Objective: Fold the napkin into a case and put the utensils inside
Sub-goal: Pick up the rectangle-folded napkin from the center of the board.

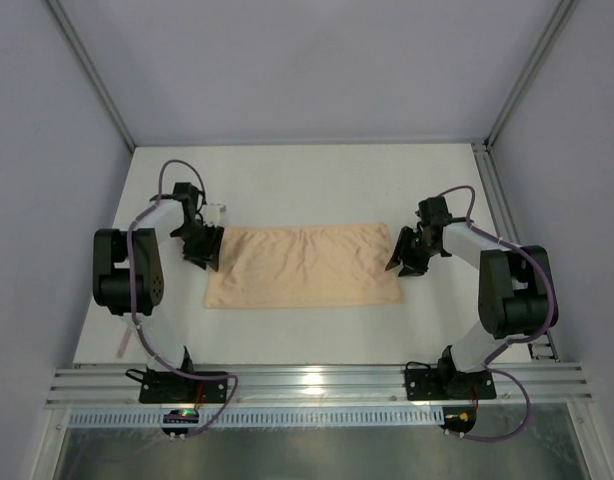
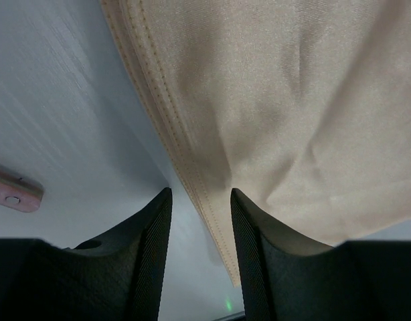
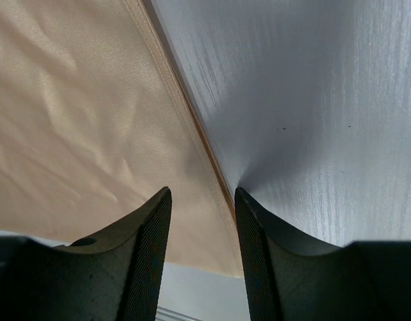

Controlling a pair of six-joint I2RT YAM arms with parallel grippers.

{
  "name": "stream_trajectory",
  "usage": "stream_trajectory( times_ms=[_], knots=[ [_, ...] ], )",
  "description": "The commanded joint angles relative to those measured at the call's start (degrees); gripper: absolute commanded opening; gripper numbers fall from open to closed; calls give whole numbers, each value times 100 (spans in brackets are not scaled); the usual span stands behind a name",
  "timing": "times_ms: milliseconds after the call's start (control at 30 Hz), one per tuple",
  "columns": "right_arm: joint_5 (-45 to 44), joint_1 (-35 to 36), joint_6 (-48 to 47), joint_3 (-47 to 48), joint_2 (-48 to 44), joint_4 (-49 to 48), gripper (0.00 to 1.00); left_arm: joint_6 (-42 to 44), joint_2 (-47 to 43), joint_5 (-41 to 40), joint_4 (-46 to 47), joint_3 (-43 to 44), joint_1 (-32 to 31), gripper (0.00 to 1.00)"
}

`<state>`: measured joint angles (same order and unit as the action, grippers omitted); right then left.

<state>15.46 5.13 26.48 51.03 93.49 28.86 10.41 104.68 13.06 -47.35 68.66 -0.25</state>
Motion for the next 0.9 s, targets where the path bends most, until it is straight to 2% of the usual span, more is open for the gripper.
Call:
stream_trajectory(
  times_ms=[0, 100, 167, 367, 600, 867],
  knots=[
    [-307, 15, -11, -216, 134, -302, 48, -180, 140, -137, 270, -20, -1, 42],
    [-211, 15, -20, -119, 274, -320, 44, -180, 236, -76, 314, -54, -1, 40],
    [-149, 41, -20, -32, 345, -259, 36, -189, 254, -67, 341, -72, -1, 39],
    [-70, 59, 24, -23, 354, -267, 26, -163, 360, -93, 402, -125, -1, 29],
    [351, 50, 6, 118, 468, -302, 3, -154, 377, 275, 411, -81, -1, 20],
    [133, -248, -20, 276, -14, 49, 3, -145, 360, 618, 411, -3, -106, 16]
  ],
)
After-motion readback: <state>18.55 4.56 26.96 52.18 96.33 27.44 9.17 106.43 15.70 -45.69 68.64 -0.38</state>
